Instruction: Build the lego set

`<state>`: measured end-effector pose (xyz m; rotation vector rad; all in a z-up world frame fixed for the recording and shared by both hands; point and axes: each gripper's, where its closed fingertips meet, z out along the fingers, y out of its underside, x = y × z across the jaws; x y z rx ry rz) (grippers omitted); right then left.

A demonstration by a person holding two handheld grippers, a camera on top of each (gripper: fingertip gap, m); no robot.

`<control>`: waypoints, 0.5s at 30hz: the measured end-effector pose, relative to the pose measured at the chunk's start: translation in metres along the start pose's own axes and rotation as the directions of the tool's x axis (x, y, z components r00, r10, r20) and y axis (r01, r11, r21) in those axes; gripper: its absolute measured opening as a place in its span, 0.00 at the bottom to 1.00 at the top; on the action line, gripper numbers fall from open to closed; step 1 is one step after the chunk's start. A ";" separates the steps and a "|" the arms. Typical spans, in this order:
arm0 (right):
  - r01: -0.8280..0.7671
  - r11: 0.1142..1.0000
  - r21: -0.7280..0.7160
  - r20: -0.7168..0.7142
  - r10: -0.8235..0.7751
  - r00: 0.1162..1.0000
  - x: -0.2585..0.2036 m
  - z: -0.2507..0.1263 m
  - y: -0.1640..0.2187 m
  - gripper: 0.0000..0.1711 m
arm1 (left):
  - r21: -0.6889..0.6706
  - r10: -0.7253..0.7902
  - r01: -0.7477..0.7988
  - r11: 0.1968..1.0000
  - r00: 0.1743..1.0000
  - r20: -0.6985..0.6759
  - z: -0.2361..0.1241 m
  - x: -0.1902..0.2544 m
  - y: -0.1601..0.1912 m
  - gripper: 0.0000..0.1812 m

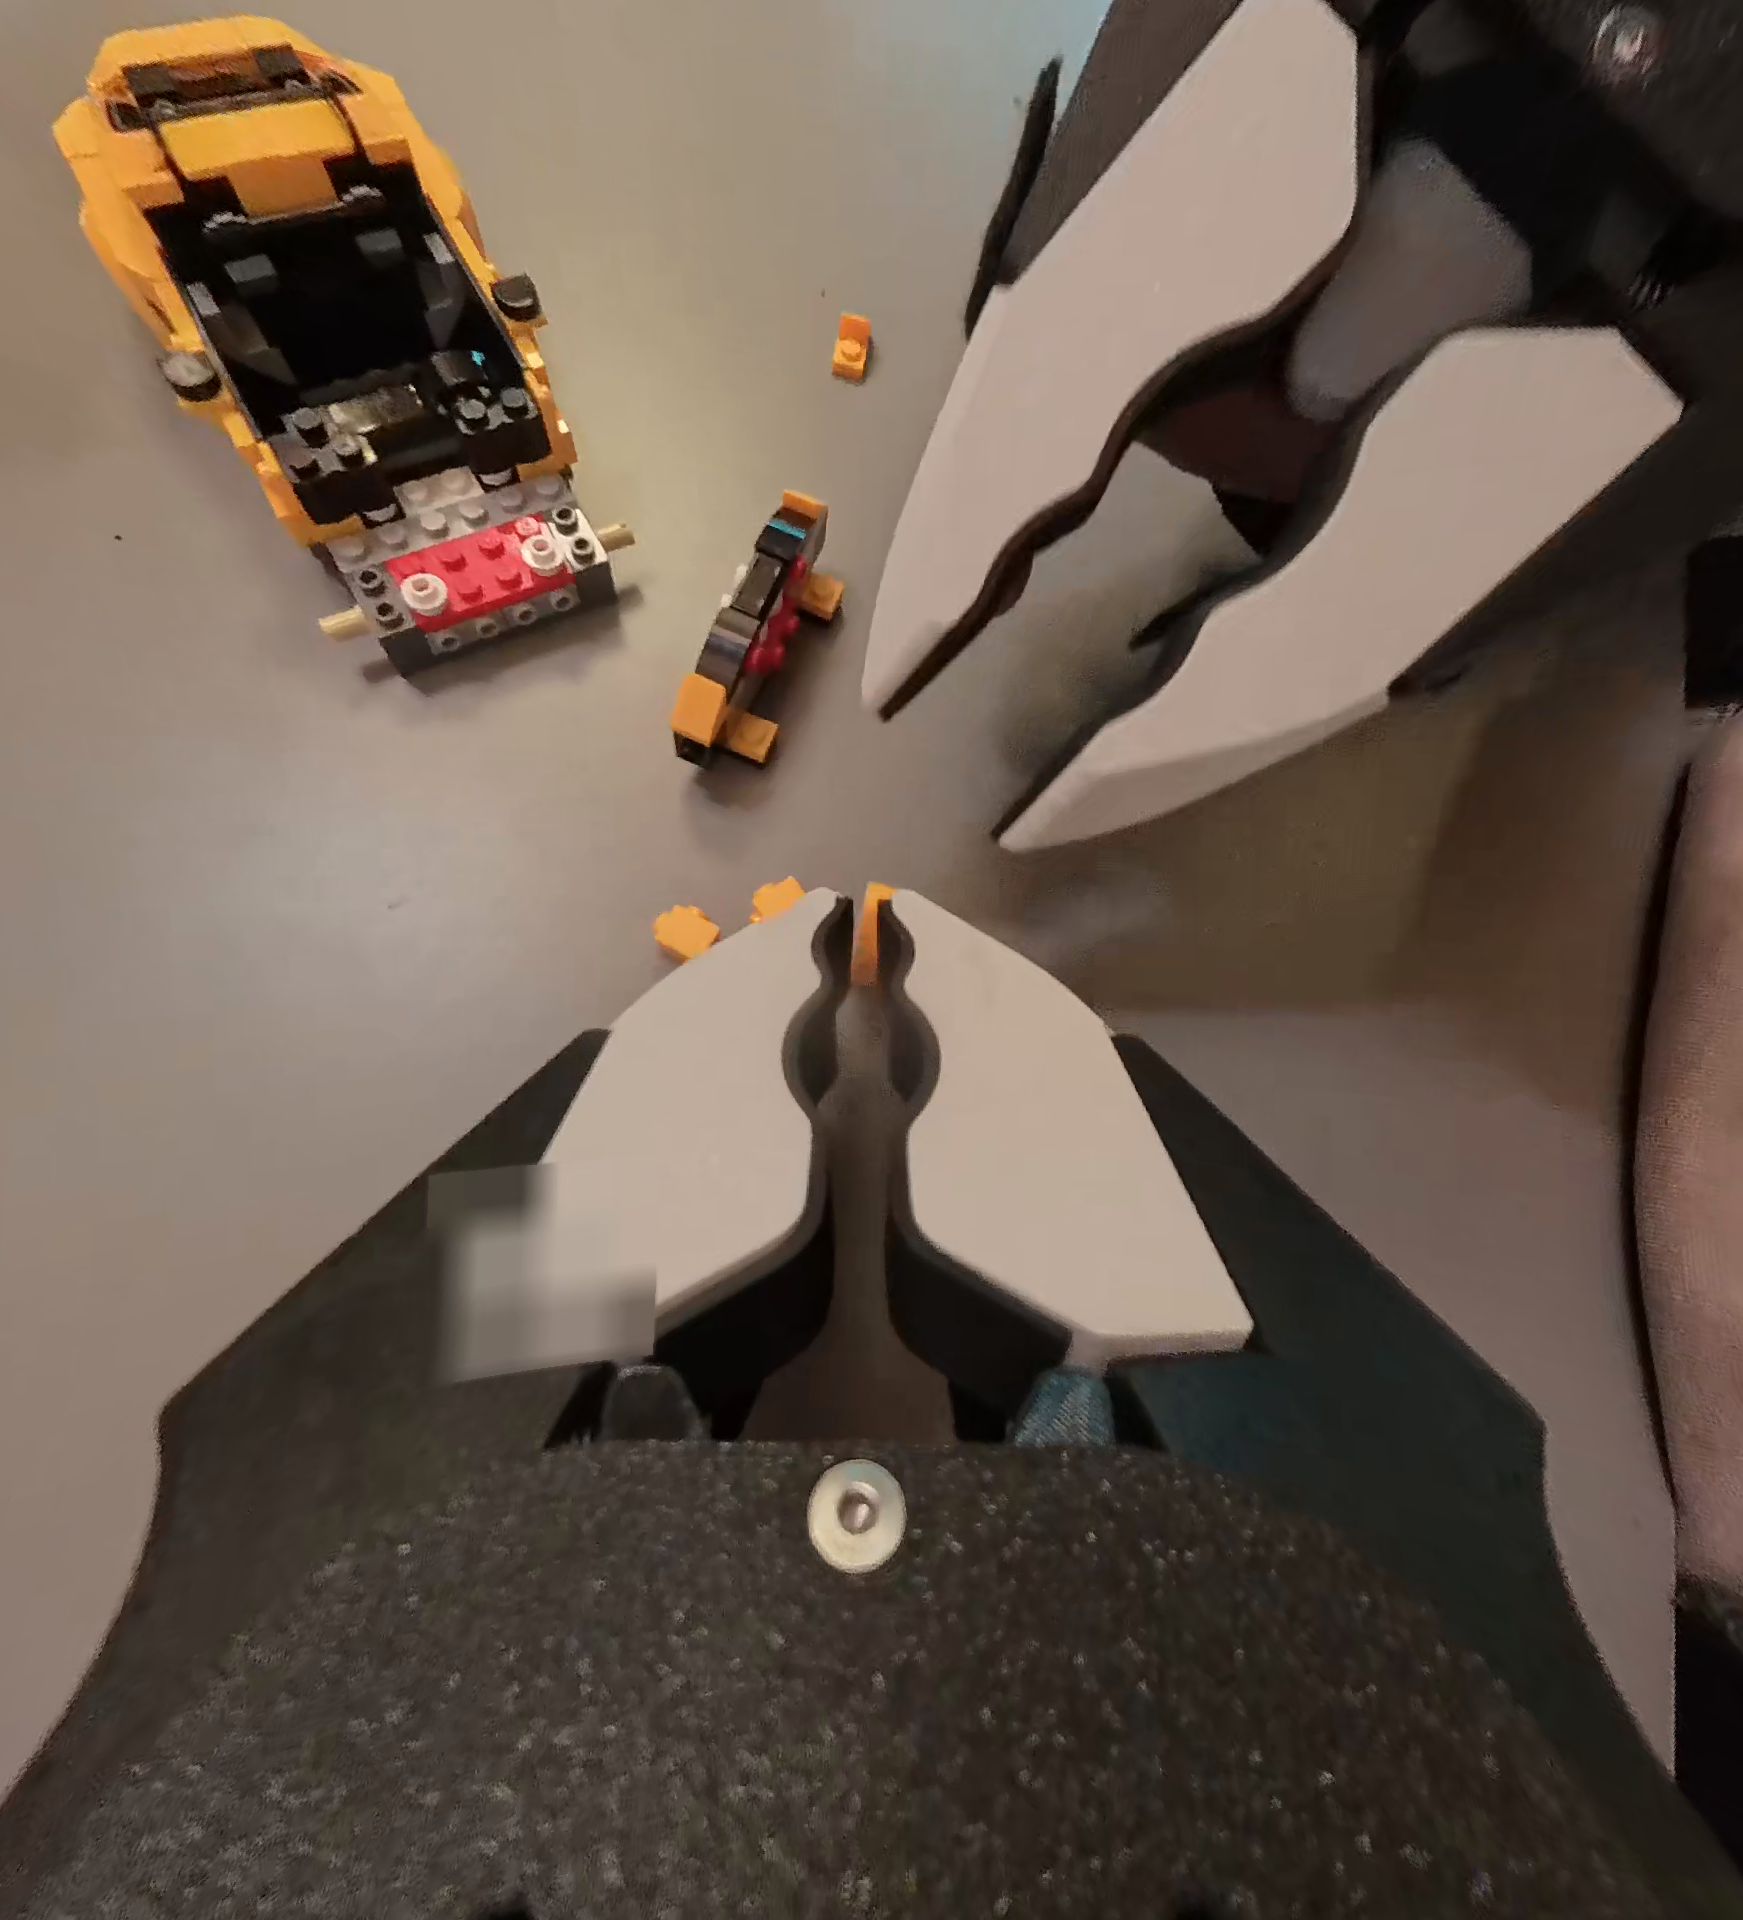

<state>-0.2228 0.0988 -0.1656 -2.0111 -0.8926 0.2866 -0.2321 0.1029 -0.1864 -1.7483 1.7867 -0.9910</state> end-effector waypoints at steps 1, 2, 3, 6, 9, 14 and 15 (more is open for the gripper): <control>-0.013 1.000 0.023 0.004 0.013 1.000 0.003 -0.005 -0.002 0.14 | 0.009 -0.001 0.001 1.000 1.000 -0.003 -0.001 0.000 -0.001 0.03; -0.029 0.999 0.041 0.005 0.028 1.000 0.006 -0.010 -0.003 0.14 | 0.015 0.001 -0.001 1.000 1.000 -0.006 -0.002 0.000 -0.002 0.03; -0.041 0.997 0.062 0.011 0.040 0.999 0.008 -0.015 -0.005 0.14 | 0.018 0.001 -0.001 1.000 1.000 -0.006 -0.002 0.000 -0.002 0.03; -0.075 0.991 0.111 0.004 0.075 0.997 0.019 -0.031 -0.005 0.14 | 0.024 0.005 -0.004 1.000 1.000 -0.010 -0.003 0.000 -0.003 0.04; -0.094 0.985 0.147 -0.036 0.100 0.994 0.036 -0.049 -0.003 0.14 | 0.038 0.006 -0.005 0.999 1.000 -0.019 -0.004 0.000 -0.004 0.05; -0.141 0.968 0.206 -0.118 0.168 0.979 0.073 -0.080 0.005 0.14 | 0.043 0.005 -0.003 0.999 0.999 -0.036 -0.003 0.001 -0.004 0.07; -0.150 0.965 0.215 -0.135 0.181 0.974 0.080 -0.085 0.007 0.13 | 0.043 0.005 -0.004 0.999 0.999 -0.039 -0.003 0.001 -0.004 0.08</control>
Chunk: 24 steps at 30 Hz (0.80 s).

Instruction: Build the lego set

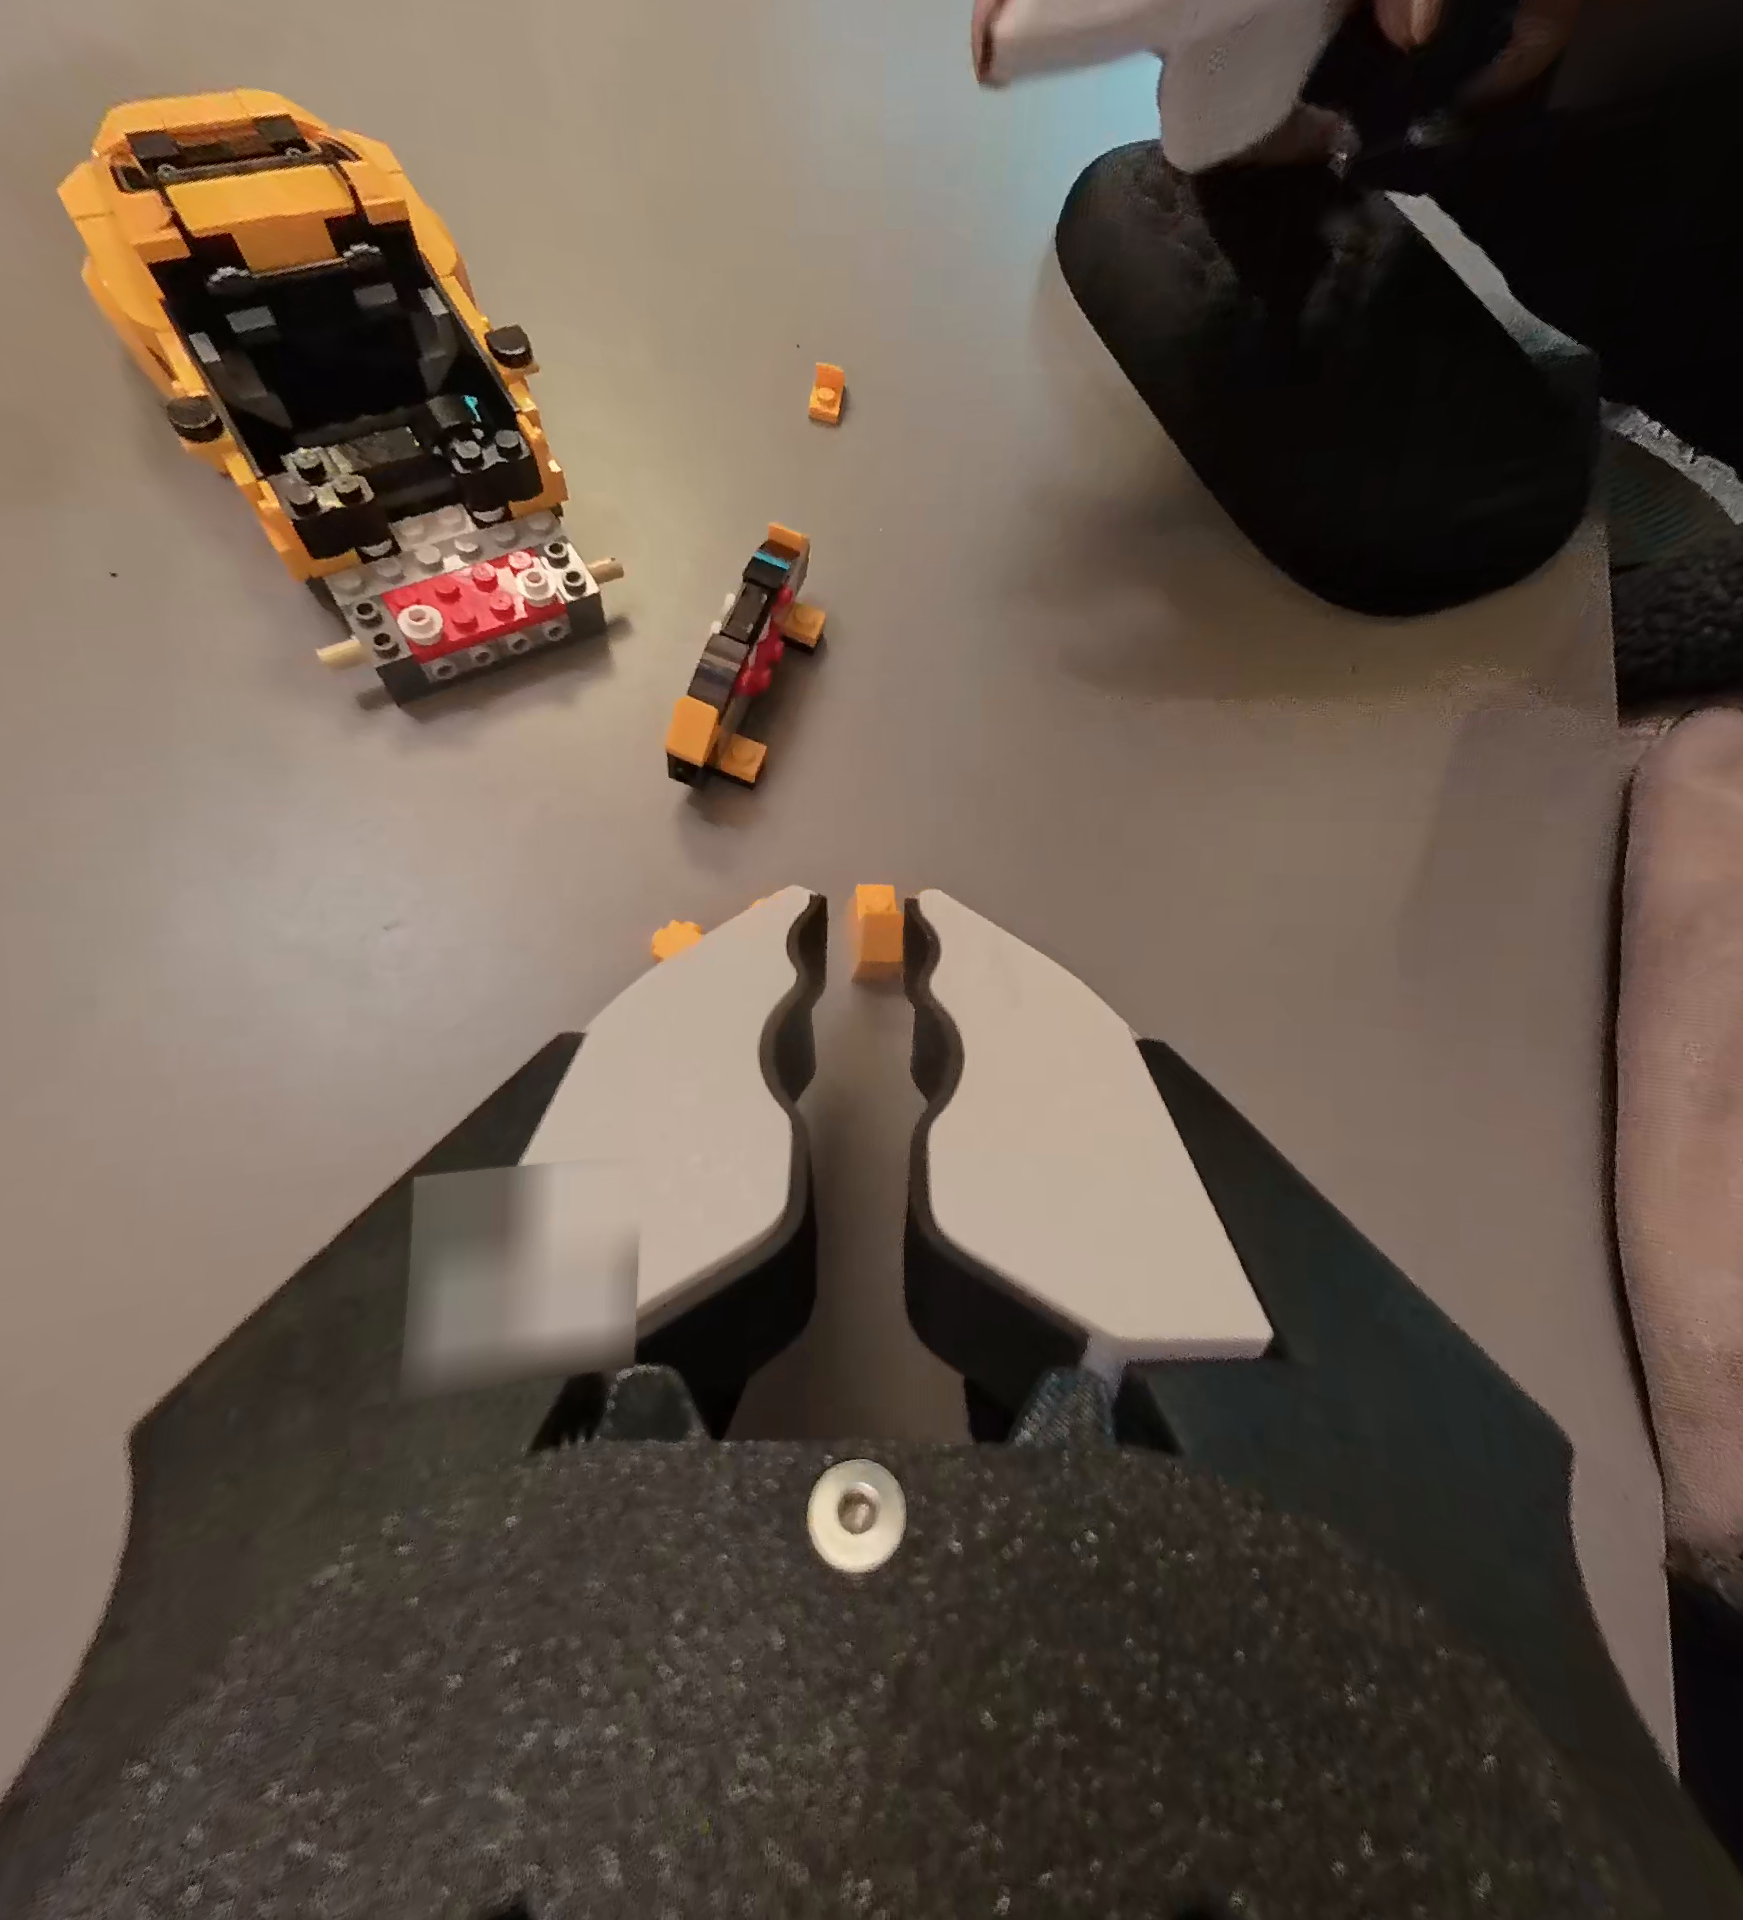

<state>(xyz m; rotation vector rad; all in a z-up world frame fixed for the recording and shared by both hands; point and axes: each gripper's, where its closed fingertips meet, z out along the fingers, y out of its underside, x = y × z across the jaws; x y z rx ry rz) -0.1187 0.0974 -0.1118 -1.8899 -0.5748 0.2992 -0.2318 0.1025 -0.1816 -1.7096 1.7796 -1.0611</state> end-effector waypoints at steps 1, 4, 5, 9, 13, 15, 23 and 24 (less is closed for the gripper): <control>-0.008 1.000 0.007 -0.020 0.009 1.000 0.008 -0.004 0.001 0.13 | 0.001 0.000 0.000 1.000 1.000 -0.001 0.000 0.000 0.000 0.08; -0.036 0.999 0.026 -0.074 0.038 0.997 0.031 -0.011 0.007 0.12 | 0.004 0.004 -0.004 1.000 1.000 -0.012 0.000 0.001 0.000 0.09; -0.044 0.998 0.034 -0.090 0.047 0.995 0.037 -0.012 0.010 0.12 | 0.005 0.008 -0.008 1.000 1.000 -0.016 0.000 0.002 0.000 0.09; -0.111 0.991 0.074 -0.139 0.120 0.983 0.058 -0.012 0.024 0.11 | -0.007 0.028 -0.028 1.000 0.999 -0.031 0.001 0.006 0.002 0.10; -0.165 0.980 0.114 -0.142 0.181 0.973 0.065 -0.015 0.024 0.10 | -0.039 0.067 -0.068 0.997 0.997 -0.023 0.005 0.008 0.006 0.12; -0.168 0.979 0.112 -0.146 0.184 0.972 0.065 -0.015 0.026 0.09 | -0.057 0.088 -0.088 0.994 0.996 -0.003 0.007 0.006 0.009 0.11; -0.122 0.989 0.084 -0.164 0.134 0.977 0.062 -0.012 0.029 0.08 | -0.101 0.170 -0.168 0.981 0.985 0.017 0.009 0.003 0.017 0.00; -0.118 0.990 0.083 -0.162 0.130 0.978 0.061 -0.012 0.029 0.08 | -0.106 0.182 -0.179 0.978 0.983 0.017 0.009 0.002 0.018 0.00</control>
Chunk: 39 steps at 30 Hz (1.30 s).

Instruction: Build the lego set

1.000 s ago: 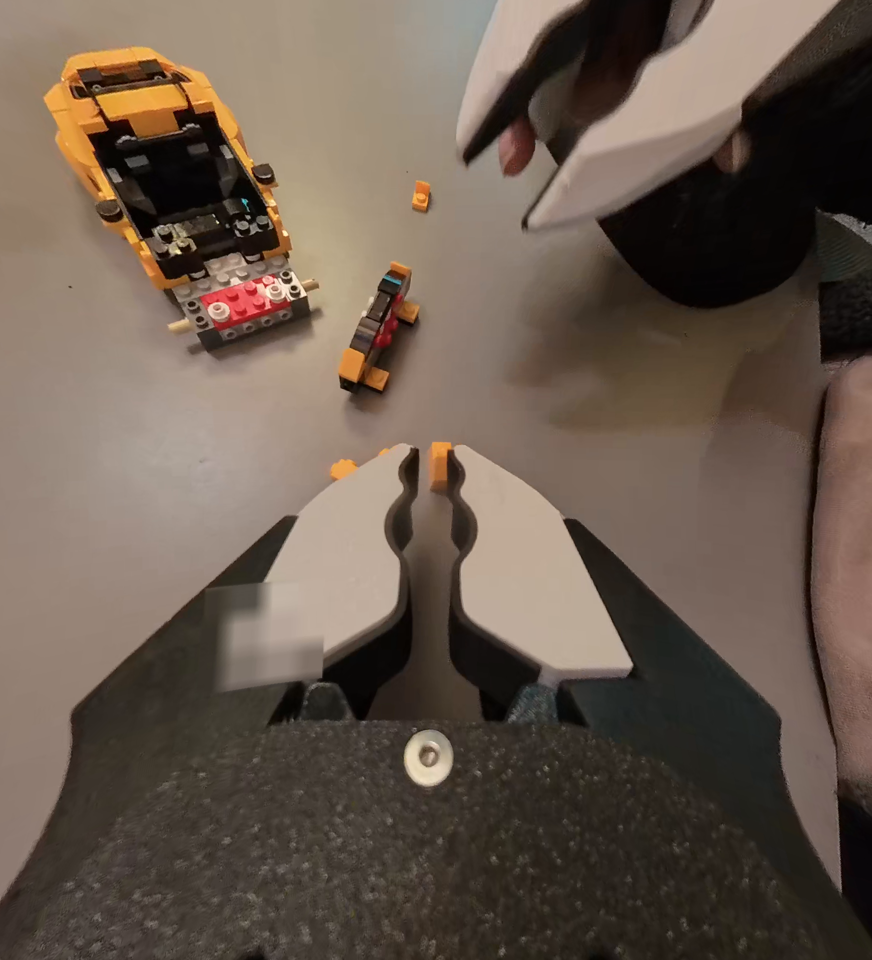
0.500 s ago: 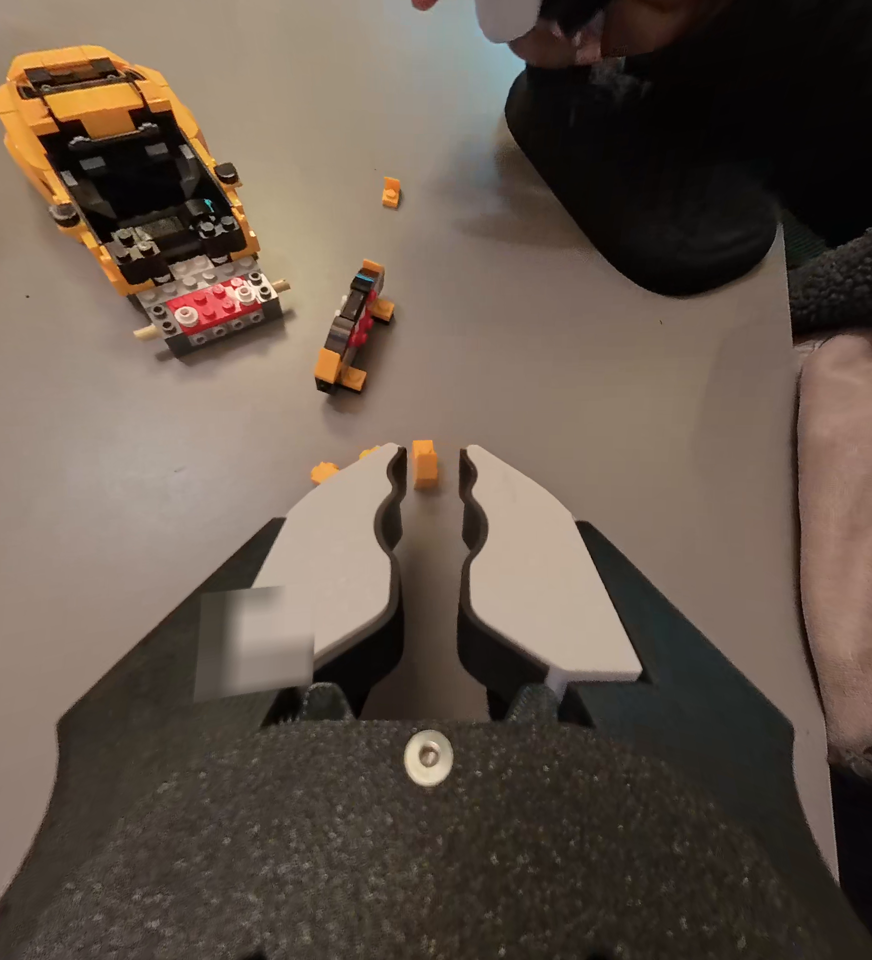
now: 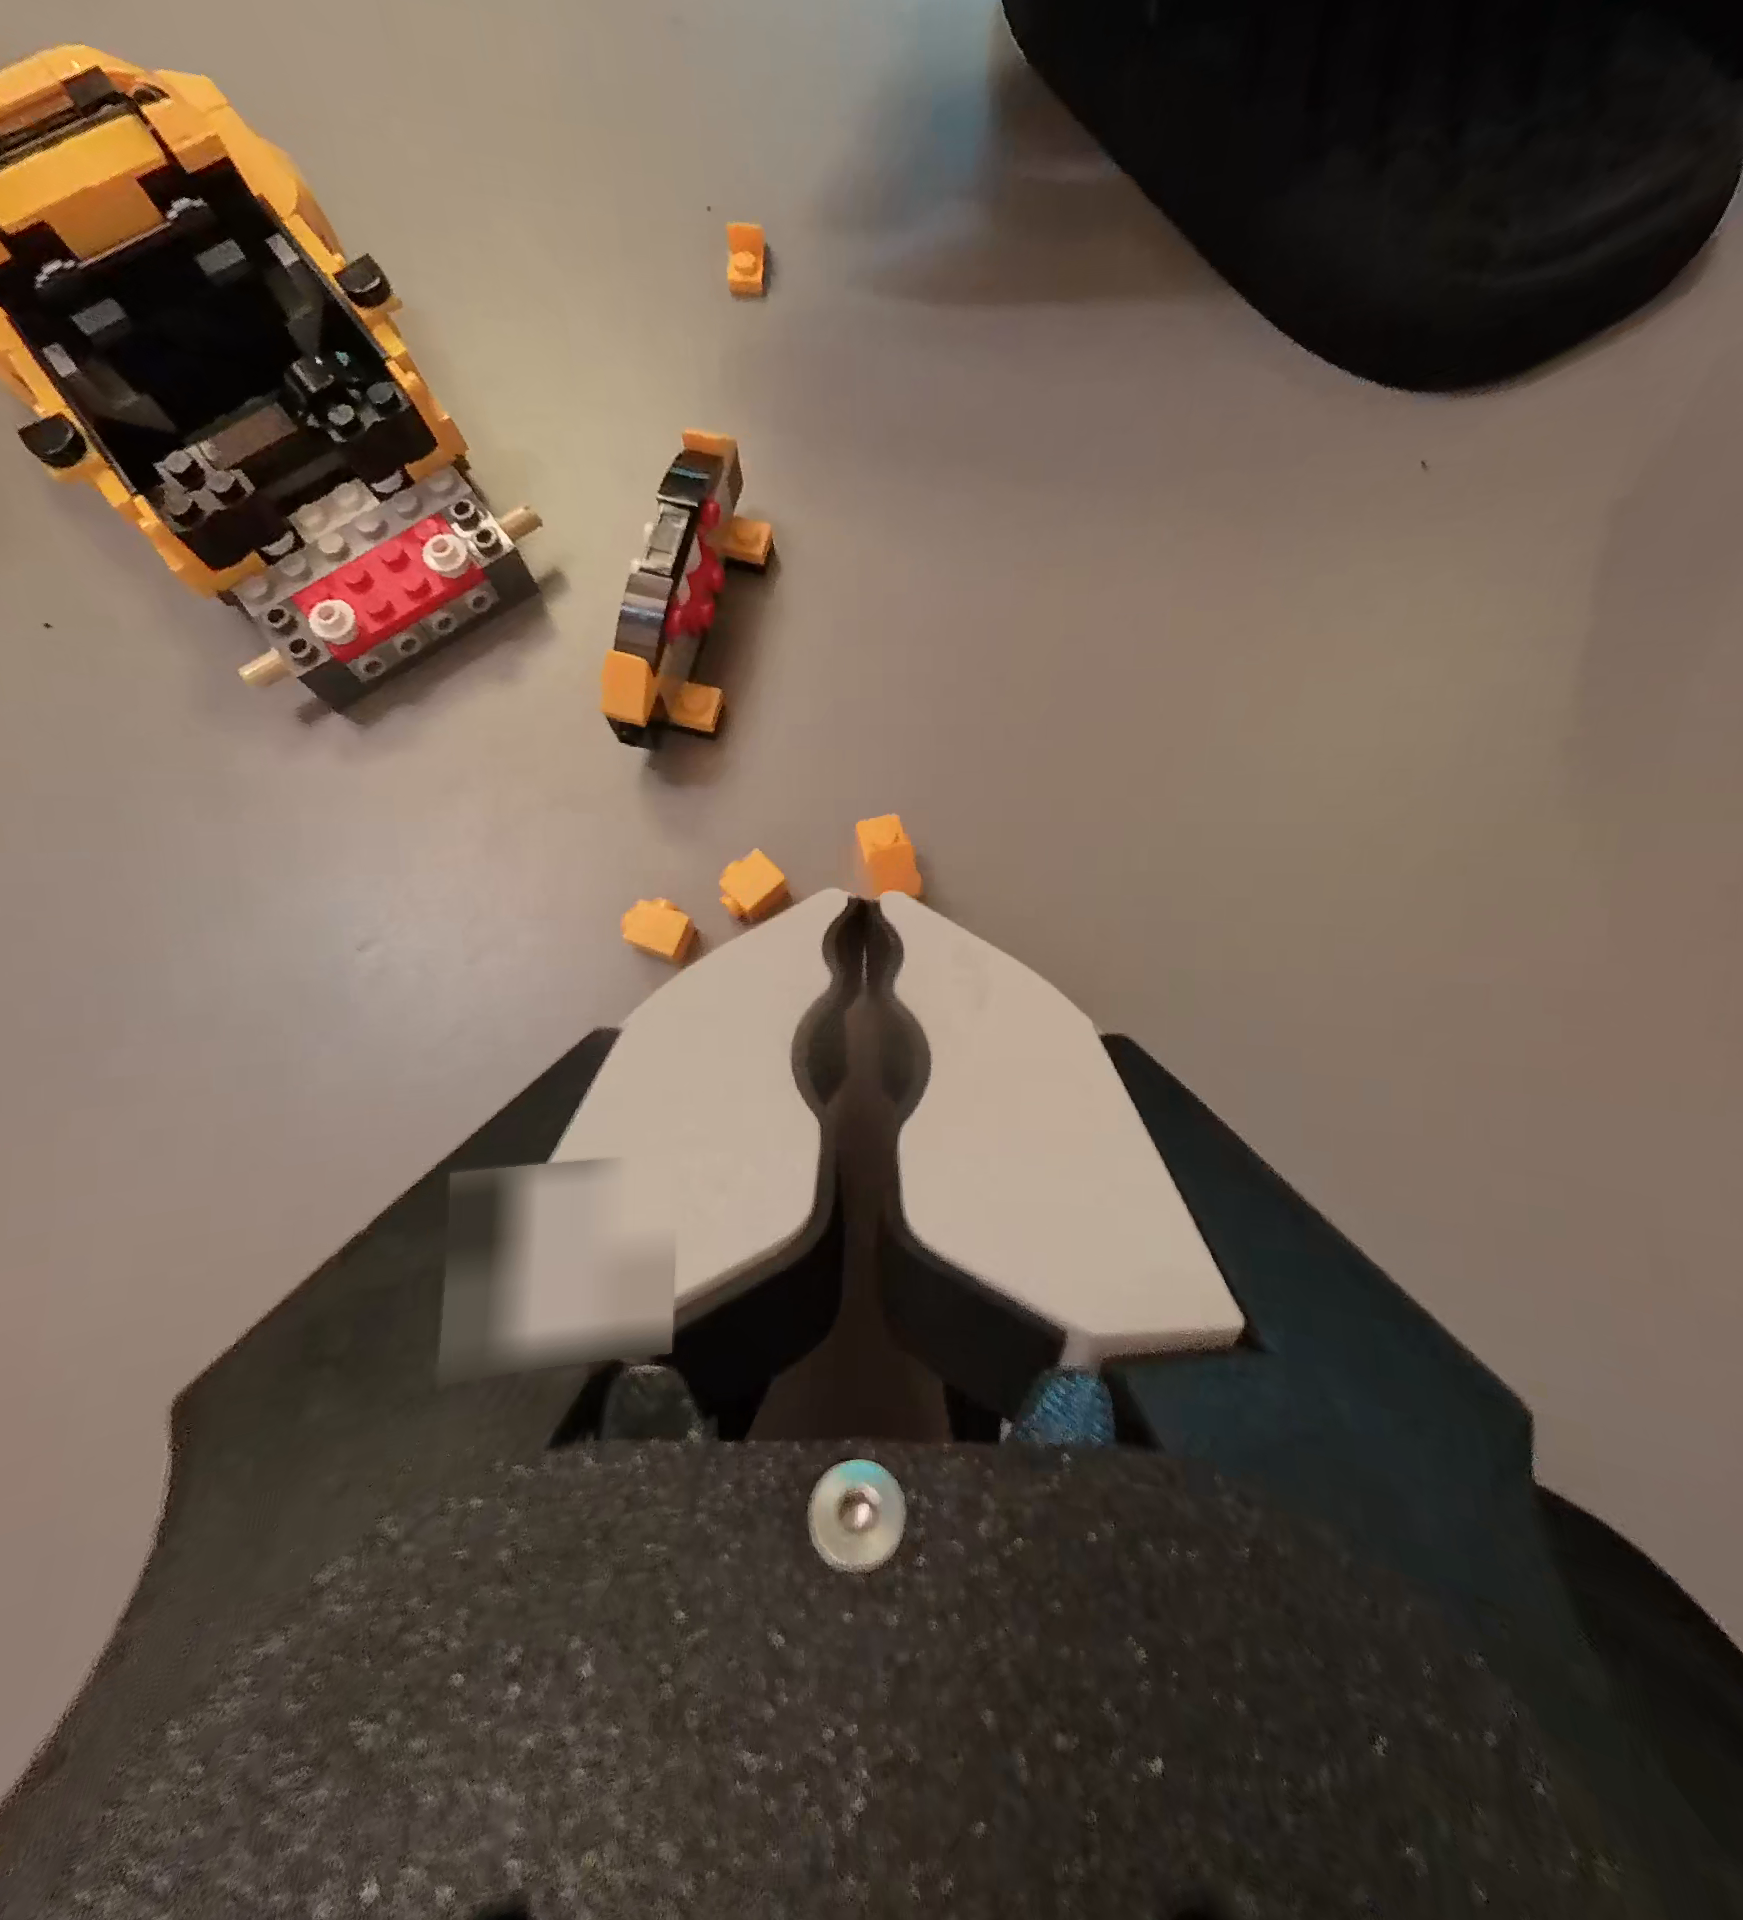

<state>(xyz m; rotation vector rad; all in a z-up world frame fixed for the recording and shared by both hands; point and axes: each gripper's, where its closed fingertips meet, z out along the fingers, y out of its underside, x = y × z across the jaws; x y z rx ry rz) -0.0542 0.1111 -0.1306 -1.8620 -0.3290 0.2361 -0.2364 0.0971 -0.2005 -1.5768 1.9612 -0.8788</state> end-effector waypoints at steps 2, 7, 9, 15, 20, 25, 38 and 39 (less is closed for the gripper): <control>0.005 1.000 -0.007 0.005 -0.005 1.000 -0.001 0.000 0.001 0.08 | -0.006 0.019 -0.019 1.000 1.000 0.002 -0.001 -0.001 0.002 0.00; 0.088 0.989 -0.119 0.098 -0.076 0.992 -0.017 0.005 0.015 0.08 | 0.003 0.028 -0.028 1.000 1.000 0.008 -0.005 -0.007 0.005 0.01; 0.224 0.951 -0.215 0.127 -0.200 0.971 -0.018 0.006 0.028 0.08 | 0.027 0.014 -0.014 1.000 1.000 0.004 -0.008 -0.008 0.002 0.03; 0.484 0.796 -0.363 0.367 -0.356 0.860 -0.021 0.005 0.063 0.08 | 0.040 0.025 -0.023 0.999 0.999 -0.039 -0.006 0.002 -0.002 0.08; 0.501 0.788 -0.359 0.520 -0.277 0.808 -0.028 0.009 0.066 0.11 | 0.016 0.025 -0.024 1.000 0.999 -0.047 0.004 0.009 -0.004 0.09; 0.529 0.766 -0.366 0.578 -0.259 0.774 -0.031 0.012 0.073 0.11 | 0.004 0.035 -0.035 0.999 0.999 -0.022 0.010 0.007 -0.006 0.05; 0.579 0.749 -0.323 0.668 -0.253 0.700 -0.066 0.006 0.078 0.05 | 0.022 0.173 -0.172 0.985 0.966 -0.194 -0.020 0.000 0.020 0.05; 0.586 0.746 -0.316 0.676 -0.256 0.691 -0.073 0.006 0.077 0.05 | 0.024 0.177 -0.175 0.984 0.963 -0.202 -0.020 -0.001 0.021 0.05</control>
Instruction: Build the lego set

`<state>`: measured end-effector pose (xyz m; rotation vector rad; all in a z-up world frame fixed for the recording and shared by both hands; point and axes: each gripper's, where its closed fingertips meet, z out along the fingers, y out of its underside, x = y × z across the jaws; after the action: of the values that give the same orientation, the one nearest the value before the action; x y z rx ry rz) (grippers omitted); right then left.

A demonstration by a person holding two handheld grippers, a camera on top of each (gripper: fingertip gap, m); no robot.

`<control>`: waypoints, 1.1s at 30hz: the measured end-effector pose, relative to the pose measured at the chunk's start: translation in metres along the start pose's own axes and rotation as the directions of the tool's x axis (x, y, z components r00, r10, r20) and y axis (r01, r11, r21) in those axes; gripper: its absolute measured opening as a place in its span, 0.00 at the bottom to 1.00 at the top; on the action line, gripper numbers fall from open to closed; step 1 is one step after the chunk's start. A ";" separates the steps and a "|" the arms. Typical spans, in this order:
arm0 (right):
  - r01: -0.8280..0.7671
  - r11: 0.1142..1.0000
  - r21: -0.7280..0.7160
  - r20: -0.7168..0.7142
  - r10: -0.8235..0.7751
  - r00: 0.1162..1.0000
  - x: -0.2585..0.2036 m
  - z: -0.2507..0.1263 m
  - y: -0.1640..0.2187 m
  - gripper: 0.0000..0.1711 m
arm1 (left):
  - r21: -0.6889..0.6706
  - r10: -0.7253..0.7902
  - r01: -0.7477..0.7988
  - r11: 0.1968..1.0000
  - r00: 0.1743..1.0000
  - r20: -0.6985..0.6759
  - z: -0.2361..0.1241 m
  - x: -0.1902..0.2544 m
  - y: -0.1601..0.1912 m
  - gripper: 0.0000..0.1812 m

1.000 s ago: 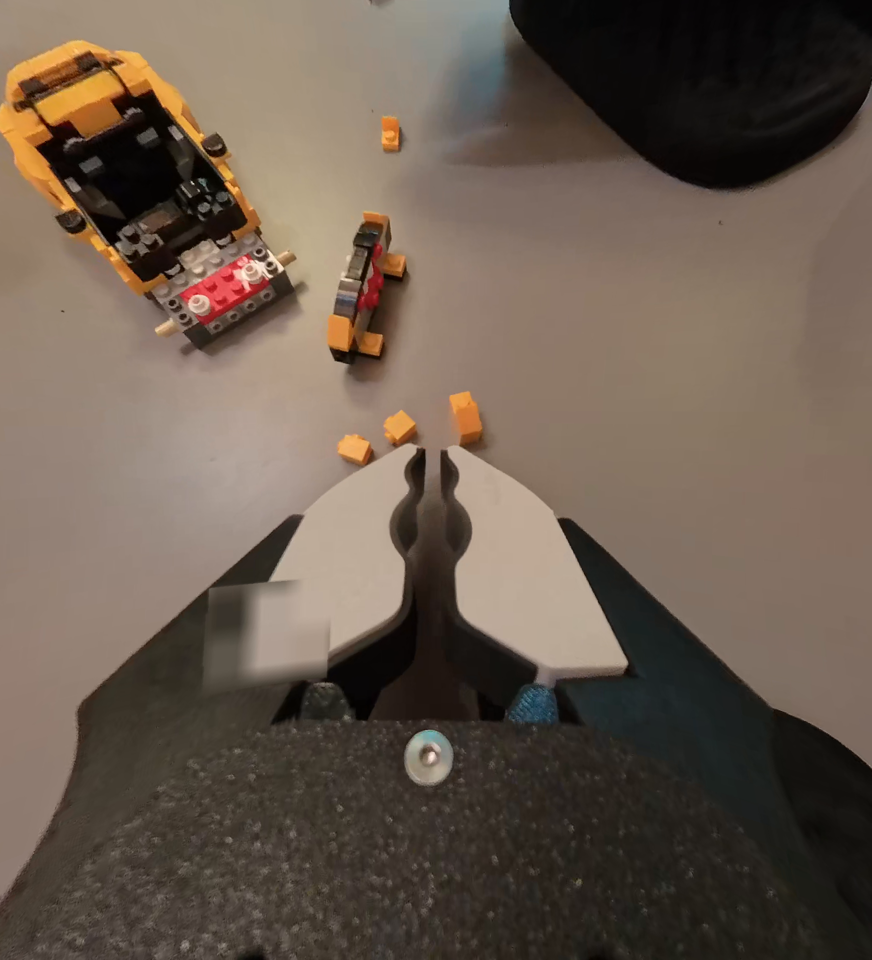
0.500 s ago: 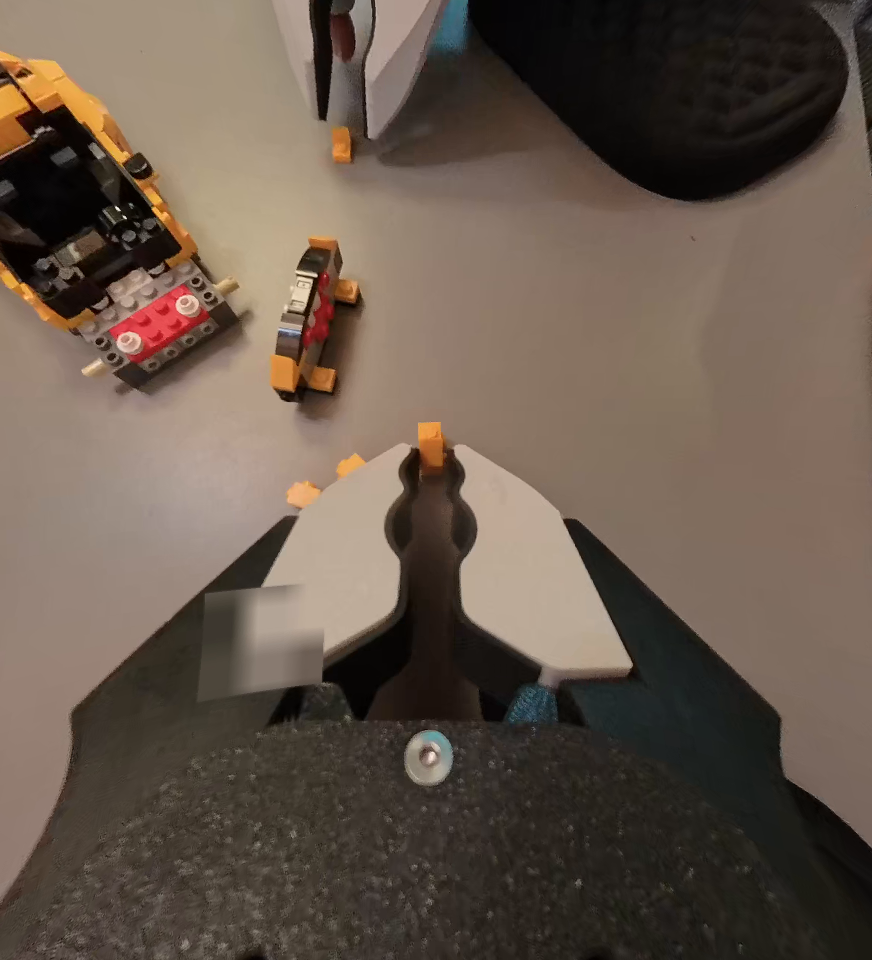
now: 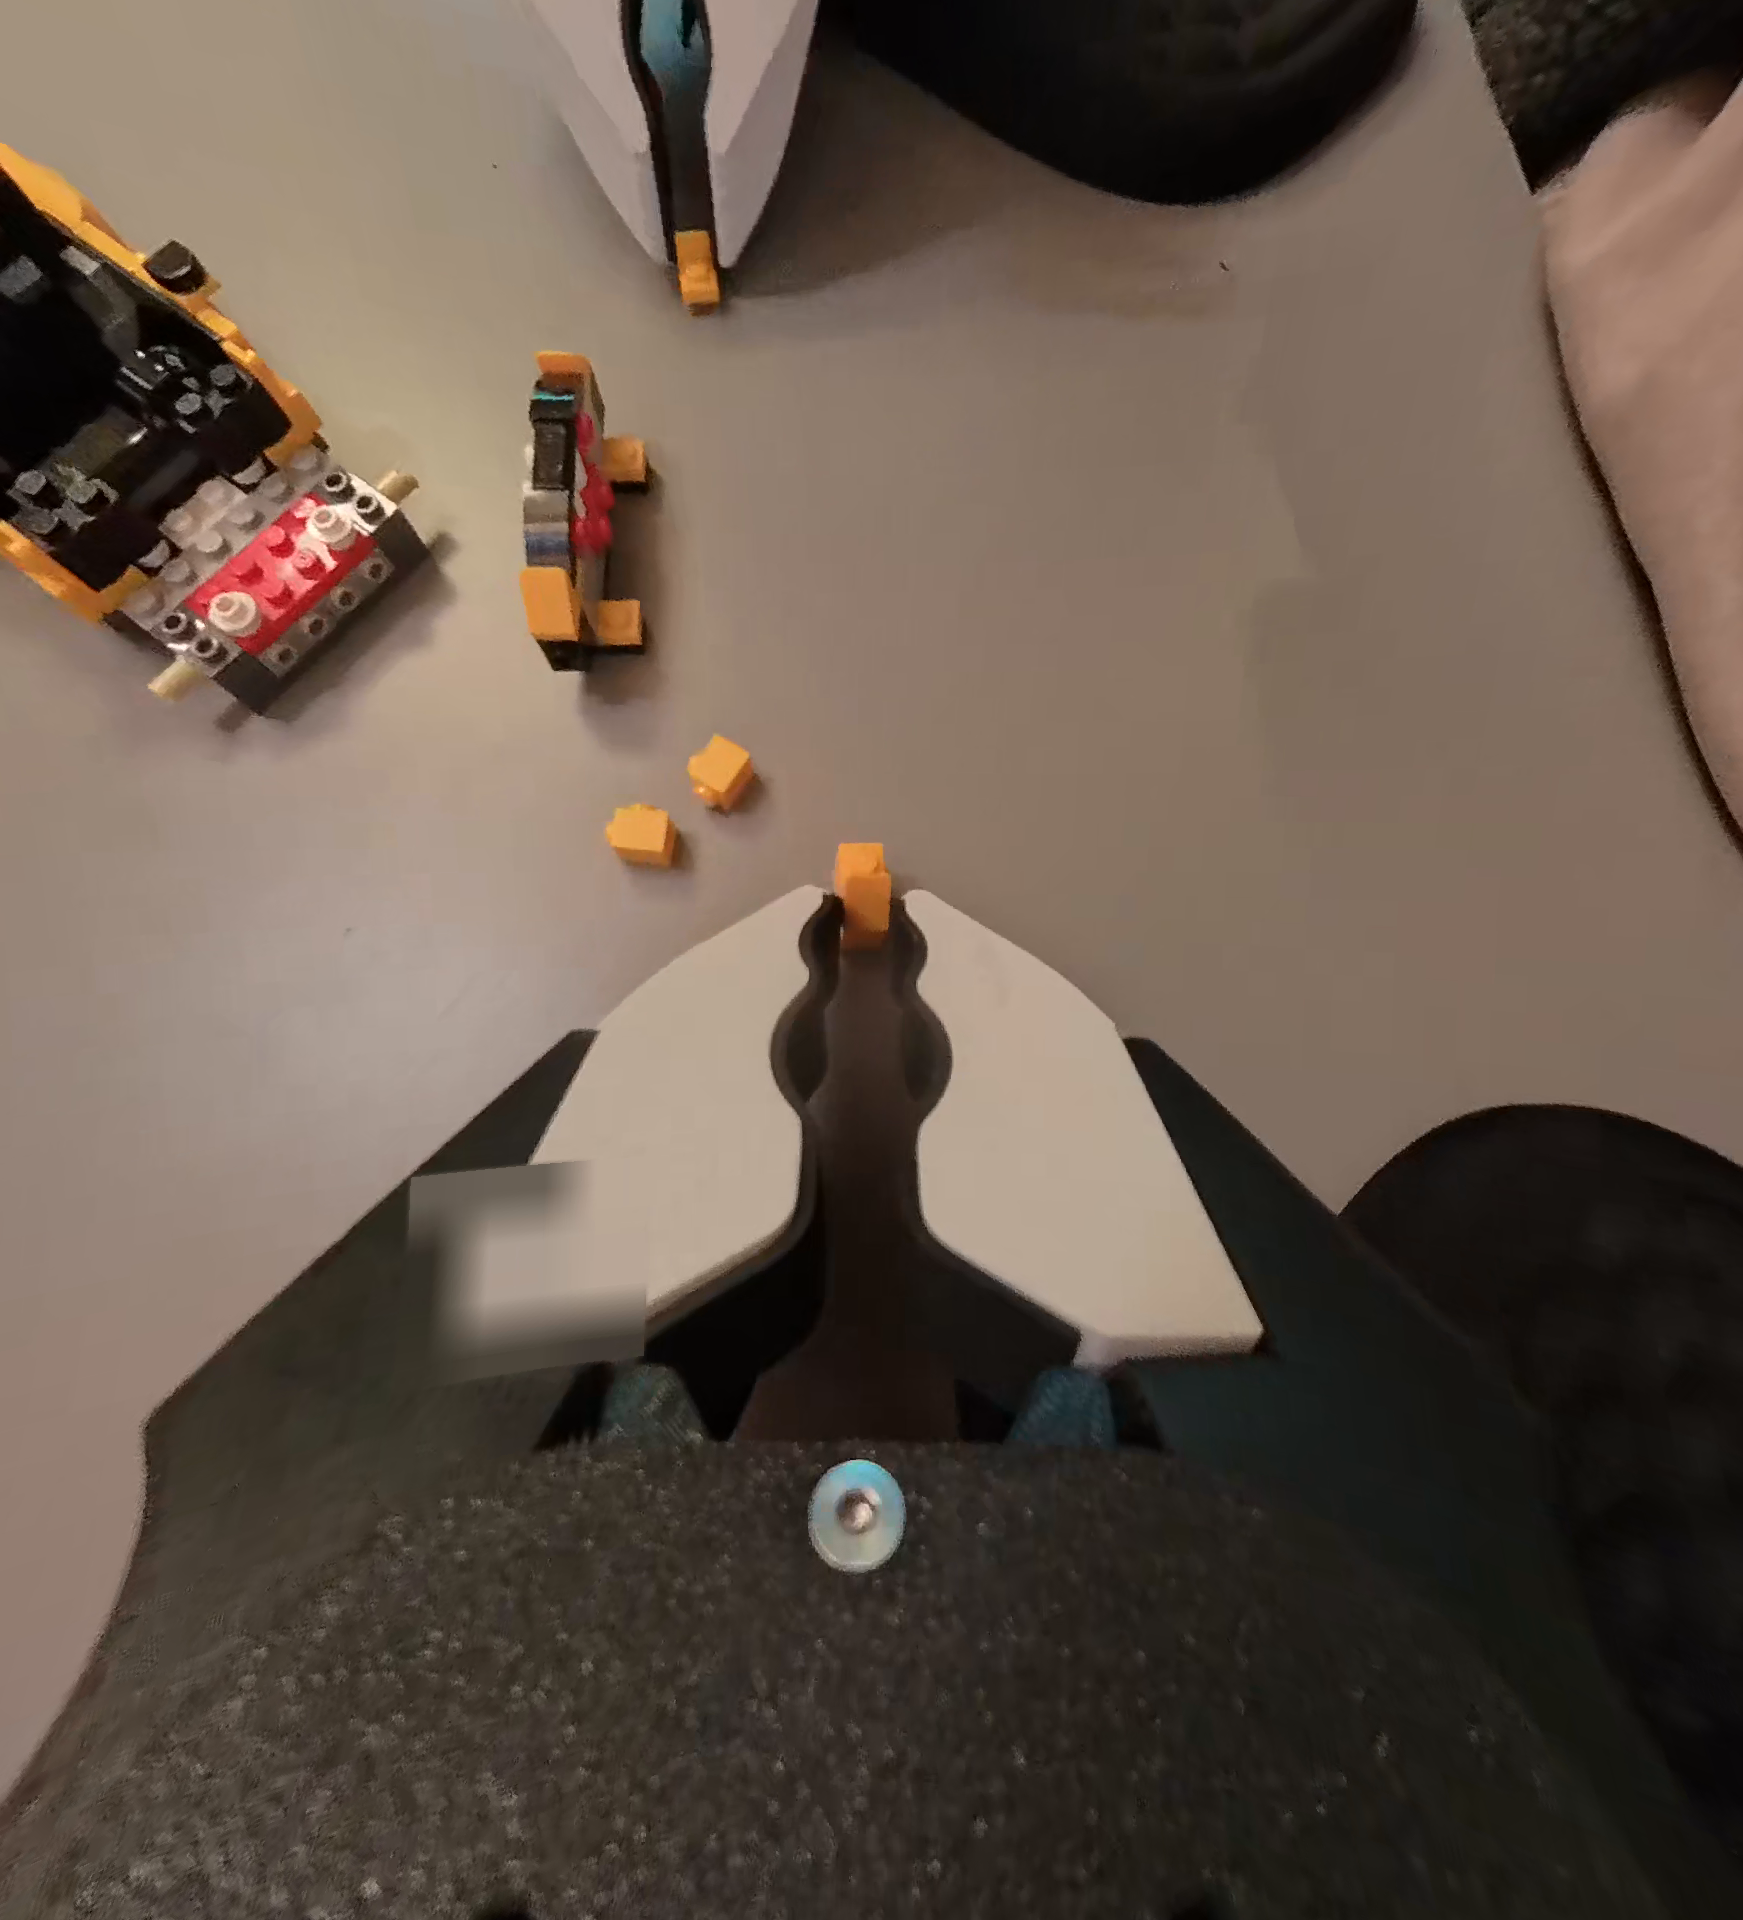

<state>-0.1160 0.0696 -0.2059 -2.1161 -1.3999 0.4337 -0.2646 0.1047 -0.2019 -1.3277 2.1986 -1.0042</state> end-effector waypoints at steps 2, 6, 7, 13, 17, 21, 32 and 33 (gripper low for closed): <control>0.024 1.000 0.000 0.001 -0.024 1.000 -0.007 0.005 -0.010 0.05 | -0.005 0.007 -0.007 1.000 1.000 0.000 -0.001 -0.001 0.001 0.05; 0.058 0.998 -0.001 -0.012 -0.058 0.998 -0.015 0.013 -0.027 0.05 | -0.011 -0.032 0.032 0.999 0.999 0.003 -0.007 0.000 0.005 0.14; 0.061 0.998 -0.002 -0.007 -0.061 0.998 -0.018 0.015 -0.029 0.05 | 0.012 -0.044 0.044 0.999 0.999 0.004 -0.010 0.000 0.003 0.14; 0.072 0.997 -0.019 -0.021 -0.072 0.997 -0.020 0.022 -0.028 0.05 | 0.139 -0.145 0.126 0.982 0.980 0.140 -0.022 -0.028 -0.013 0.13; 0.074 0.997 -0.006 -0.015 -0.074 0.997 -0.022 0.021 -0.030 0.07 | 0.099 -0.158 0.140 0.985 0.965 0.211 -0.012 -0.038 -0.014 0.11; 0.073 0.997 -0.005 -0.022 -0.073 0.997 -0.020 0.017 -0.029 0.09 | 0.105 -0.154 0.130 0.986 0.953 0.260 -0.009 -0.042 -0.023 0.09; 0.069 0.998 0.003 -0.009 -0.069 0.998 -0.023 0.022 -0.026 0.05 | 0.082 -0.117 0.099 0.992 0.957 0.265 0.006 -0.028 -0.029 0.06; 0.065 0.998 0.001 -0.006 -0.065 0.998 -0.023 0.022 -0.026 0.05 | 0.083 -0.124 0.106 0.991 0.958 0.259 0.007 -0.028 -0.029 0.06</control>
<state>-0.1563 0.0618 -0.2082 -2.0623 -1.4607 0.4028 -0.2297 0.1182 -0.1862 -1.4785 1.8926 -0.8769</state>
